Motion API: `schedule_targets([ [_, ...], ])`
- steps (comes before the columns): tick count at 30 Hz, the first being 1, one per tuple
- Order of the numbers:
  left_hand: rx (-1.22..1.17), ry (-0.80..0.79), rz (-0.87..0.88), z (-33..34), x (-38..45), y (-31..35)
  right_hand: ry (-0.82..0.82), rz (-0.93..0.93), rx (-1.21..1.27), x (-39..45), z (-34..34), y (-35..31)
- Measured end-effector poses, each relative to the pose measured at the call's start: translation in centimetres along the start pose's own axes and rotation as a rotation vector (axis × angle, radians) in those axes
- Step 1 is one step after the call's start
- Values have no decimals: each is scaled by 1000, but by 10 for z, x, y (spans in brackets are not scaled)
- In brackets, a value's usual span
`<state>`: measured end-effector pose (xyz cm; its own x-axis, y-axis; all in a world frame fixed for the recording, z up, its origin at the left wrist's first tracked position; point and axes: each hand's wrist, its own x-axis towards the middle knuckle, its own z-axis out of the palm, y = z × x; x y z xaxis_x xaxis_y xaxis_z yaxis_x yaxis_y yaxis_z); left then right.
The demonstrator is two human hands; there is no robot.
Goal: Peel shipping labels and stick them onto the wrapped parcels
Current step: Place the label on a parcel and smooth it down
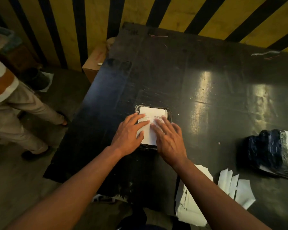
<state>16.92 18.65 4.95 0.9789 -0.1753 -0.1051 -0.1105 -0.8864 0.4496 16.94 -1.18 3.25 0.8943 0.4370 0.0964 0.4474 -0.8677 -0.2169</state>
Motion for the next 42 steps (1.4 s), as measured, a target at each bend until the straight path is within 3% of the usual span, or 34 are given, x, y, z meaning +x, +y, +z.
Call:
schedule_targets([
  [9,145,-32,77,15,-10,-5,-230,-37,-40,9,-2,22],
  [12,108,-31,69,18,-10,-3,-303,-135,-83,31,-9,22],
  [15,48,-24,48,19,-8,-6,-354,-98,-117,54,-14,19],
  [23,62,-30,15,20,-12,2,-318,163,-41,45,-10,41],
  [28,27,-27,-10,24,-12,3,-262,-88,-79,28,-5,16],
  [38,13,-47,-6,21,-11,1,-270,104,-109,12,-18,22],
  [42,-8,-41,-3,23,-12,2,-235,-20,-79,7,-10,-1],
])
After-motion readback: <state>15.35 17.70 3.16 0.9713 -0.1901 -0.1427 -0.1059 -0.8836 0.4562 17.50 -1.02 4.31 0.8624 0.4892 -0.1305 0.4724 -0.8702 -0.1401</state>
